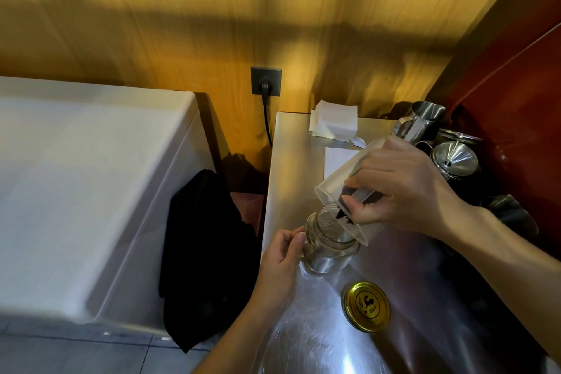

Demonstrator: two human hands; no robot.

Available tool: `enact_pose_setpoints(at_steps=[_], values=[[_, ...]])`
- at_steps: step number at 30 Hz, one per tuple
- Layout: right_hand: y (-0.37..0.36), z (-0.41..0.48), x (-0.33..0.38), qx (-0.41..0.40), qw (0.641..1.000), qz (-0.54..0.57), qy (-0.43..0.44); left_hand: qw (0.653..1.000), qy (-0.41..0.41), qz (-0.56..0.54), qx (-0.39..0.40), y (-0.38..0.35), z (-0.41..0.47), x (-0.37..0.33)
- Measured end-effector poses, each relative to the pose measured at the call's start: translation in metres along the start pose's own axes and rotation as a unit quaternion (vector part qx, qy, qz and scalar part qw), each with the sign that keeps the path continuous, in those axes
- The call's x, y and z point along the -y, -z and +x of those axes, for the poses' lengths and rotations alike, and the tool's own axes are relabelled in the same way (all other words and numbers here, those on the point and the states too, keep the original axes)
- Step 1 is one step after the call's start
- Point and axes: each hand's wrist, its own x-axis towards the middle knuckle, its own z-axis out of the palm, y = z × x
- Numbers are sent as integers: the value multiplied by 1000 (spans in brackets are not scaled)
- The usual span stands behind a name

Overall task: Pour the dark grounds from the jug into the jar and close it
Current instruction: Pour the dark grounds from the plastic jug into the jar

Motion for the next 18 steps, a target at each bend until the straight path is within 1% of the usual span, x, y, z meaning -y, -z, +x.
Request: enact_pose_setpoints(at_steps=[8,13,18], values=[[0,-1,0,-10,1000,-10,7,1000,-10,-6,2,0,1,2],[1,0,0,0,999,-21,36,1000,-14,-11,2,-1,2,4],[1,1,0,-16,999,-17,24,1000,-19,-18,2,0,3,11]])
